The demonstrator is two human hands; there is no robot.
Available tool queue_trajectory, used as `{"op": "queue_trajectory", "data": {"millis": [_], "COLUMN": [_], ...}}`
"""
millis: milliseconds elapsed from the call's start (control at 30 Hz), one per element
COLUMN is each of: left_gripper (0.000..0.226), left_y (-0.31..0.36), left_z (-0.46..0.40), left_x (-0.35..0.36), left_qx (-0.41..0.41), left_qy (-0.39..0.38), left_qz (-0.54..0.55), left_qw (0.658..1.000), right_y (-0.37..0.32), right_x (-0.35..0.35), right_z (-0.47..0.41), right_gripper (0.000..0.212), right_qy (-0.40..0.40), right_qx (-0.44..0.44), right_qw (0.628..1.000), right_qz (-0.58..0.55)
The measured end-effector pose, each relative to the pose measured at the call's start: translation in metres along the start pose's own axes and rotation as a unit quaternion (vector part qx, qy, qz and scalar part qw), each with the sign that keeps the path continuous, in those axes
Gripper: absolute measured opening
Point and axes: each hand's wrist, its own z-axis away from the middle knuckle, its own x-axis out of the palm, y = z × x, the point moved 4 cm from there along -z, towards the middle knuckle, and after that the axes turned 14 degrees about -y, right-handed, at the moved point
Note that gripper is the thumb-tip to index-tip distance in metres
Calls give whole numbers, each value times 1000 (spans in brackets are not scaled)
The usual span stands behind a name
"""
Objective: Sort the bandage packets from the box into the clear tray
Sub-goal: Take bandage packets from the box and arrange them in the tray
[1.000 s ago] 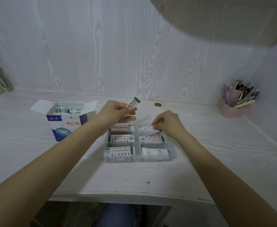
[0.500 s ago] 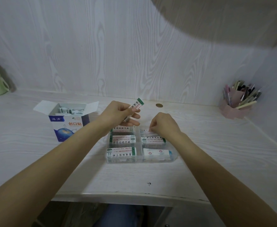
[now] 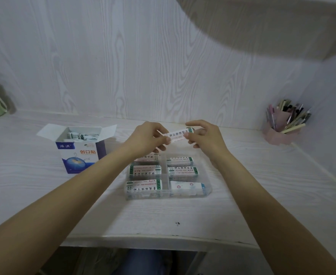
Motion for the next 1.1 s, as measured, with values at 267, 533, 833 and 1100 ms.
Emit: {"op": "queue_trajectory", "data": {"millis": [267,533,833,1100], "left_gripper": [30,37,37,32], "left_y": [-8,-9,-14,-5], "left_z": [-10,-16,-17,16], "left_x": [15,36,35,-5], "left_qx": [11,-22,-39,49], "left_qy": [-26,-84,-85,68], "left_qz": [-287,-454,-433,-296], "left_qw": [958,887,896,952], "right_y": [33,30,31,-8], "right_x": [-1,15,22,21], "right_z": [1,-6,-14,-2], "right_gripper": [10,6,18,16], "right_qy": [-28,-42,-70,-63], "right_qx": [118,120,143,30], "right_qw": [975,915,895,966], "right_qz": [187,384,416,250]}}
